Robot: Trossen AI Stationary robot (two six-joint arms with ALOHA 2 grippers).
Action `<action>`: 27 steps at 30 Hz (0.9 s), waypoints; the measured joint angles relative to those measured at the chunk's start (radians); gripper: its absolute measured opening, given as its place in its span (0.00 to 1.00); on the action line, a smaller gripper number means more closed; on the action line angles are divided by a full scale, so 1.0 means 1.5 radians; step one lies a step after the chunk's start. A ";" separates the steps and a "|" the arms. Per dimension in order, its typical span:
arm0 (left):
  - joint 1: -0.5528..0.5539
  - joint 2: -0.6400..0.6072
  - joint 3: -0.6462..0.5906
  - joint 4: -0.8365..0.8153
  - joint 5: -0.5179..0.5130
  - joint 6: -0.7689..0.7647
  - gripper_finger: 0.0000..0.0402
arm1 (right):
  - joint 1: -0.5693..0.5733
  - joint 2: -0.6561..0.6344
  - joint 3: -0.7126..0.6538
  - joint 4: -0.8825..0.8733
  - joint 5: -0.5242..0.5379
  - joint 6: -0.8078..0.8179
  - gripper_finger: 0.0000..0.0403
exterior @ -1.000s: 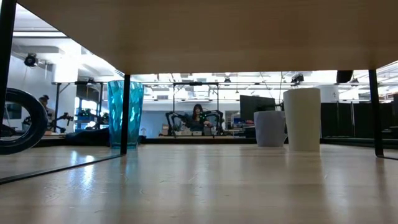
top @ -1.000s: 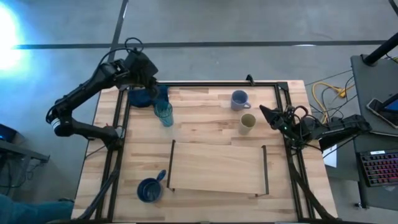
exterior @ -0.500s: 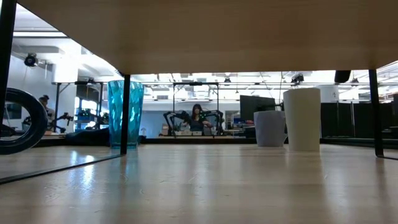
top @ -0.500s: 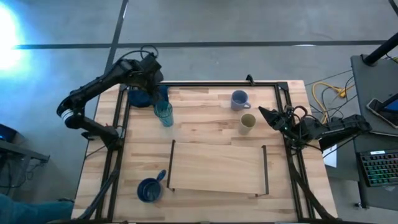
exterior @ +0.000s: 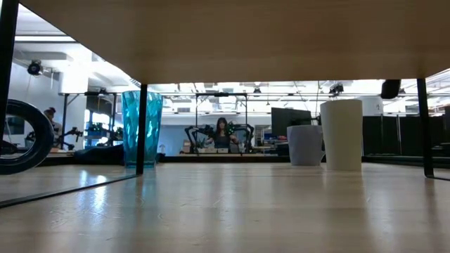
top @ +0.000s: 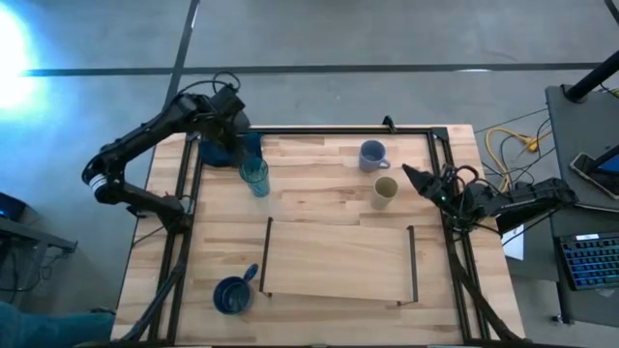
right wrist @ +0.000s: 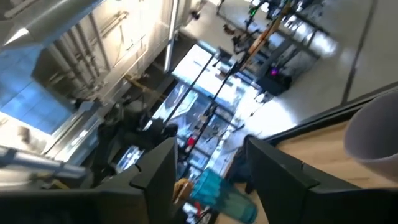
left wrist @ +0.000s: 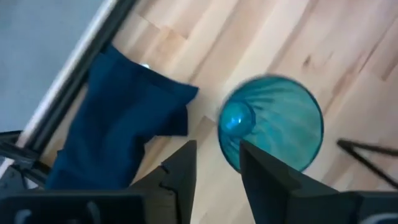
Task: Stack small to large cups/mugs on shelf
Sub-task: Put the blue glass on the shelf
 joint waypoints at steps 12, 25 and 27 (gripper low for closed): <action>-0.021 0.074 -0.025 0.013 -0.032 0.012 0.32 | 0.000 0.000 0.000 0.002 0.025 -0.005 0.48; -0.024 0.137 -0.027 0.028 -0.032 0.012 0.32 | 0.000 0.000 0.000 0.002 0.024 0.005 0.48; -0.024 0.141 -0.027 0.038 -0.032 0.012 0.32 | 0.000 0.000 0.000 0.002 0.025 0.004 0.48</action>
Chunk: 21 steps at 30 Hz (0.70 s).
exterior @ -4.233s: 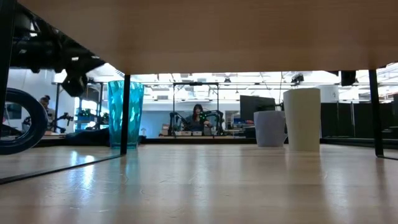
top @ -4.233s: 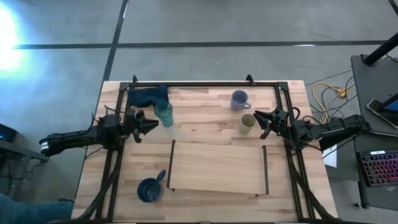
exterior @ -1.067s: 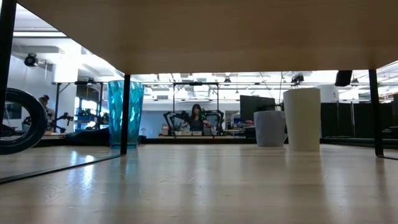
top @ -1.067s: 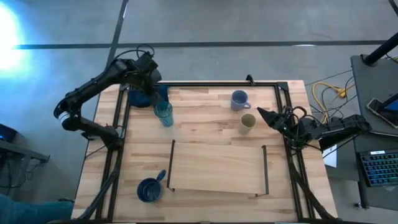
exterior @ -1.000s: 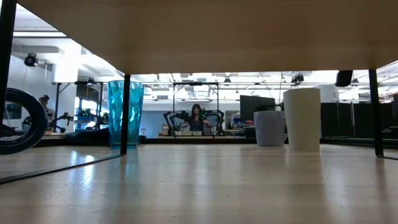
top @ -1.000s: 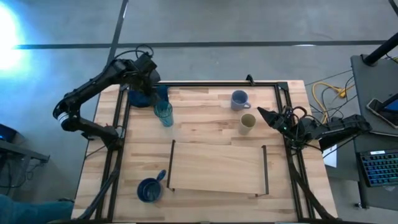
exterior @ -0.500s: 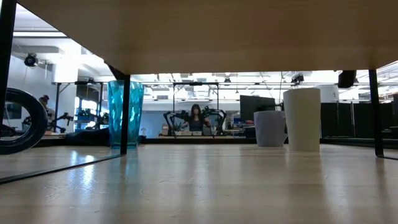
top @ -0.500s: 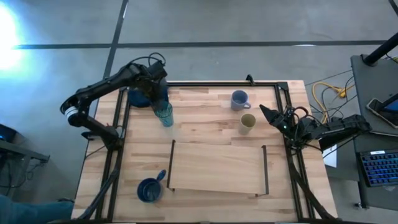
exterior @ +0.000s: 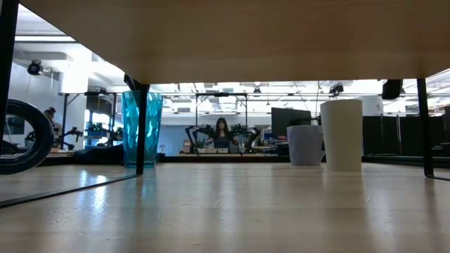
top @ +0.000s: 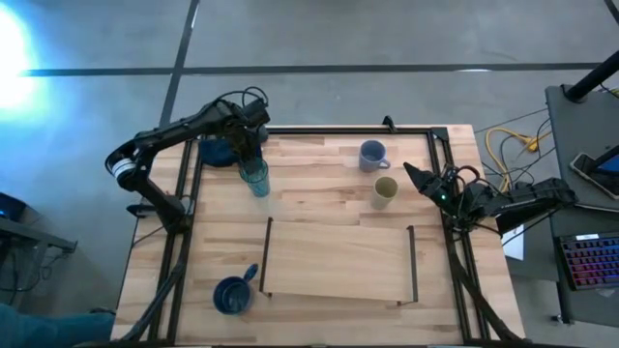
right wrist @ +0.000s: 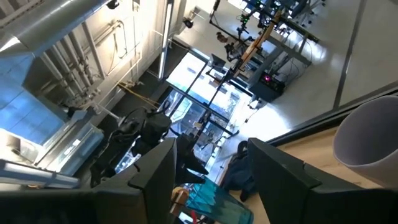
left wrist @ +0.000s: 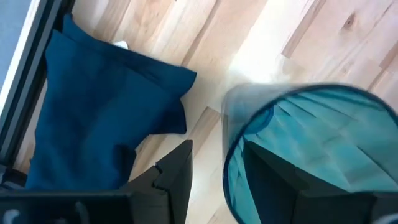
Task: Stack small to large cups/mugs on shelf
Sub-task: Put the blue glass on the shelf
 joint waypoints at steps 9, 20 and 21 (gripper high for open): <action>-0.003 0.015 0.000 -0.010 -0.001 0.000 0.21 | 0.000 0.000 0.000 0.001 0.000 0.000 0.48; -0.008 -0.013 0.012 -0.057 -0.011 0.000 0.00 | 0.000 0.000 0.000 0.001 0.000 0.000 0.48; -0.008 -0.017 0.020 -0.074 -0.011 -0.001 0.00 | 0.000 0.000 0.000 0.001 0.000 0.000 0.48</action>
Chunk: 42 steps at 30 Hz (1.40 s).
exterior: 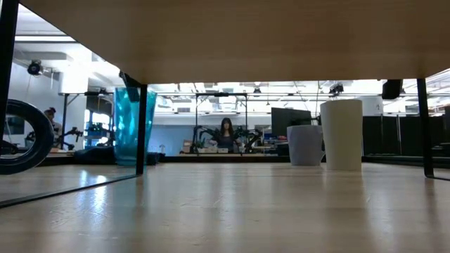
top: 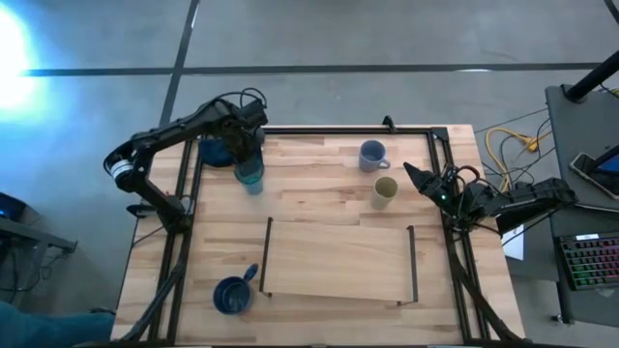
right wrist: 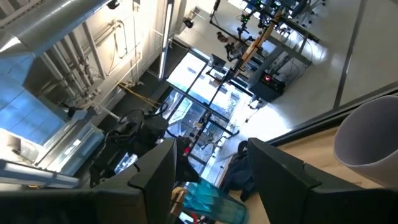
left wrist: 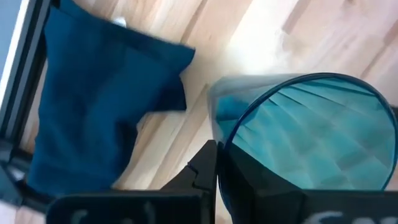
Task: Stack small to large cups/mugs on shelf
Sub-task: Put the blue glass on the shelf
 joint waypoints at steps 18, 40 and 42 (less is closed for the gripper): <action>-0.085 -0.147 0.307 -0.156 0.123 -0.253 0.00 | 0.000 0.000 0.000 -0.002 0.000 0.000 0.48; -0.470 0.093 0.520 -0.152 0.037 -0.361 0.00 | 0.000 0.001 0.000 -0.036 -0.024 0.047 0.48; -0.471 0.098 0.531 -0.153 0.039 -0.350 0.00 | 0.000 0.001 0.000 -0.036 -0.036 0.051 0.48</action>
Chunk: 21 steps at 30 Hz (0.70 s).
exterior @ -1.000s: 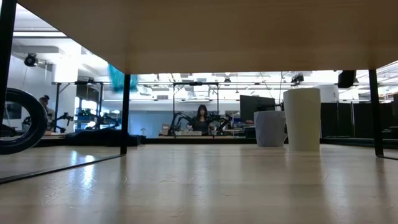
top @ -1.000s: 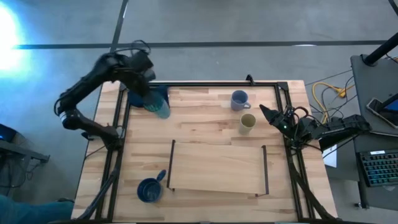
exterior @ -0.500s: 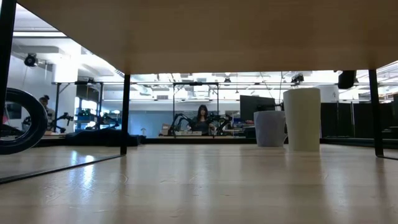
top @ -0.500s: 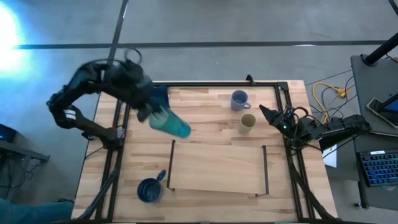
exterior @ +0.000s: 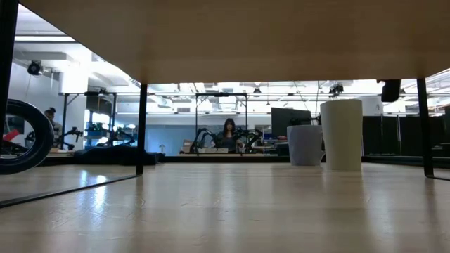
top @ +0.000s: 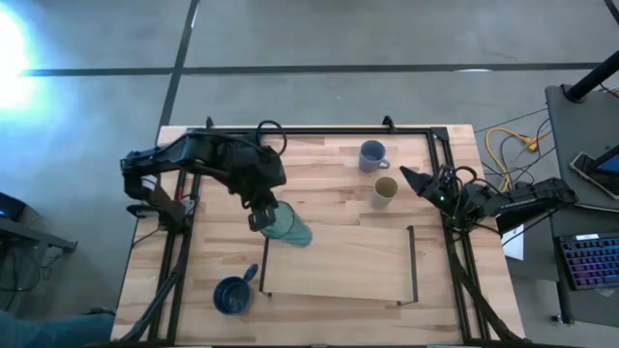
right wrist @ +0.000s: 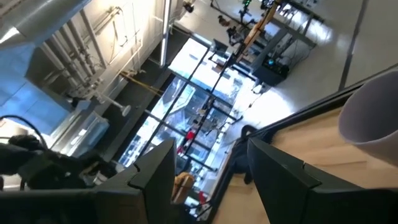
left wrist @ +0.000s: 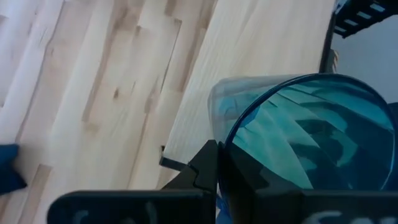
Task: Stack small to large cups/mugs on shelf
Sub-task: Put the blue glass on the shelf
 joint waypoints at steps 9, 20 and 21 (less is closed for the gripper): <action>-0.024 -0.014 -0.005 -0.002 0.021 0.001 0.00 | 0.000 0.000 0.000 0.001 -0.049 0.016 0.48; -0.081 0.036 -0.019 -0.002 -0.012 -0.063 0.00 | 0.000 0.000 0.000 -0.011 -0.124 0.031 0.48; -0.081 0.042 -0.021 -0.002 -0.022 -0.062 0.00 | 0.000 -0.001 0.000 -0.020 -0.131 0.040 0.48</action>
